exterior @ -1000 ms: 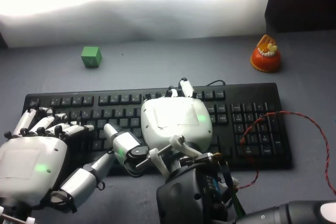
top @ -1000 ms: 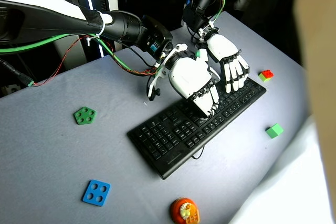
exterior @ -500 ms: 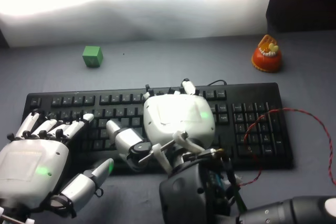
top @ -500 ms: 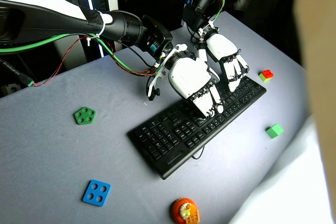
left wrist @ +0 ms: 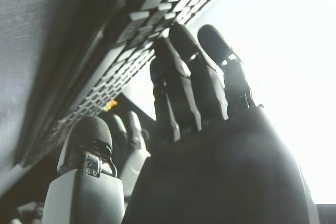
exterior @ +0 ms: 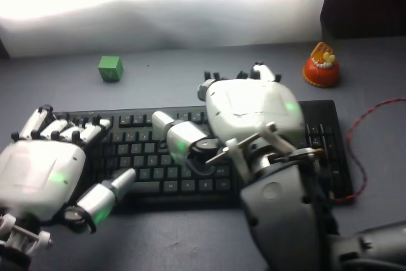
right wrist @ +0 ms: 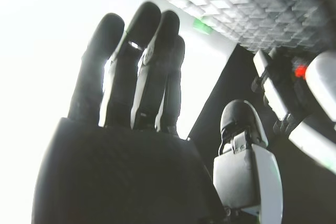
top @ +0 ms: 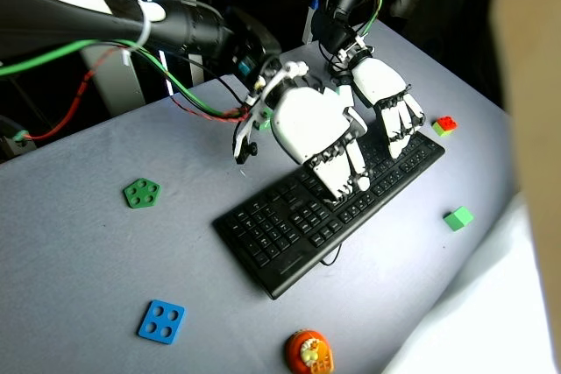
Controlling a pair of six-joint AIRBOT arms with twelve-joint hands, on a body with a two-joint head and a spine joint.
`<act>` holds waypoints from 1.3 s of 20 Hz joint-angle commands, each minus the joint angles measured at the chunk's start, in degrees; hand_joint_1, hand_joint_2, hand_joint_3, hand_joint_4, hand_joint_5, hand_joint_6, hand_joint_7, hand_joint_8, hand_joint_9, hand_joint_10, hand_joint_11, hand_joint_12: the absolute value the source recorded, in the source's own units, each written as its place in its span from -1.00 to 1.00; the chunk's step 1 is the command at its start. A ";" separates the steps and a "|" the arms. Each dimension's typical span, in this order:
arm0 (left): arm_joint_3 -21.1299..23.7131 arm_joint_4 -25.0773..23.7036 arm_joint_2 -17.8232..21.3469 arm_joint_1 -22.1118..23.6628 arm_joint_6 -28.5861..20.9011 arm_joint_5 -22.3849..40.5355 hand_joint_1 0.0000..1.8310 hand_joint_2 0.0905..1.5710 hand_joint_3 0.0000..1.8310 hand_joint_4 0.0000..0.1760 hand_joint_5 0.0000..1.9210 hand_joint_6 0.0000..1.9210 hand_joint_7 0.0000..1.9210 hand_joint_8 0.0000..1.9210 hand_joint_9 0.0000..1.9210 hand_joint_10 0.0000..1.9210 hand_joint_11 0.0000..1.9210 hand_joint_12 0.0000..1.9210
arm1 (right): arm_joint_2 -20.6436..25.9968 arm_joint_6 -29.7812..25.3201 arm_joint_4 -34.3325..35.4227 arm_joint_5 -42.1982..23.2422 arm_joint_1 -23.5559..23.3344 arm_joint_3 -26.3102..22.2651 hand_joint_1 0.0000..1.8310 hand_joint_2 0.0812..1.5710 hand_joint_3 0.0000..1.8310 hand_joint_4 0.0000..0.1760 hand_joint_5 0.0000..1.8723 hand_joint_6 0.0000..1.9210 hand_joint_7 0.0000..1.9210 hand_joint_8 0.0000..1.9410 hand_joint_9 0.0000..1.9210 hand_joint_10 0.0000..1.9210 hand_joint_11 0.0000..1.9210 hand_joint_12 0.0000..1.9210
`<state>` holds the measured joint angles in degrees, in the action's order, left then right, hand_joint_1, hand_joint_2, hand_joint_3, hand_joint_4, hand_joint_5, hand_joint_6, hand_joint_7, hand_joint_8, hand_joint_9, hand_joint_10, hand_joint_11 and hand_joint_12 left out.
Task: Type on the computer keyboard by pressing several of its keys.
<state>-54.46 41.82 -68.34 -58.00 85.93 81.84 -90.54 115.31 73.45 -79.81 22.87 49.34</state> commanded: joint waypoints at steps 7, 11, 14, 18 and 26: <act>-0.75 -2.47 0.73 2.11 9.40 6.23 -0.80 0.59 -1.00 -0.81 -0.58 -1.00 -0.48 -1.00 -0.69 -0.44 -1.00 0.36 | 6.51 -1.40 -5.98 -1.94 -1.23 -6.49 -0.98 0.46 -1.00 -1.00 -0.36 -0.98 -0.26 -0.99 -0.39 -0.51 -0.90 0.64; -0.46 -2.46 0.77 2.28 12.47 6.29 -0.69 0.53 -1.00 -0.71 -0.59 -1.00 -0.51 -1.00 -0.64 -0.66 -1.00 0.30 | 8.03 -1.72 -6.00 -2.09 -0.64 -8.07 -1.00 0.46 -1.00 -1.00 -0.37 -0.99 -0.26 -0.99 -0.38 -0.51 -0.89 0.65; -0.16 -2.45 0.64 2.37 14.86 6.42 -0.51 0.49 -1.00 -0.80 -0.60 -1.00 -0.56 -1.00 -0.66 -0.68 -1.00 0.28 | 8.63 -1.01 -6.13 -2.22 -0.55 -8.59 -1.00 0.47 -1.00 -1.00 -0.38 -0.99 -0.27 -0.99 -0.40 -0.52 -0.91 0.65; -0.05 -2.07 0.13 2.31 16.45 6.93 -0.01 0.34 -1.00 -0.71 -0.66 -1.00 -0.58 -1.00 -0.70 -0.76 -1.00 0.15 | 9.18 -0.64 -6.16 -2.57 -0.54 -9.14 -1.00 0.47 -1.00 -1.00 -0.38 -0.99 -0.27 -0.99 -0.40 -0.50 -0.93 0.68; -0.17 -1.69 -1.95 1.42 14.31 8.21 0.20 0.21 -1.00 -0.20 -0.75 -0.99 -0.74 -1.00 -0.82 -0.93 -1.00 -0.22 | 10.71 0.08 -6.20 -2.52 0.08 -10.82 -0.99 0.48 -1.00 -1.00 -0.38 -0.99 -0.28 -0.99 -0.43 -0.48 -0.96 0.68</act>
<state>-54.48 41.80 -69.91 -56.21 100.14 85.58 -80.18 115.48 73.01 -79.48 23.18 38.76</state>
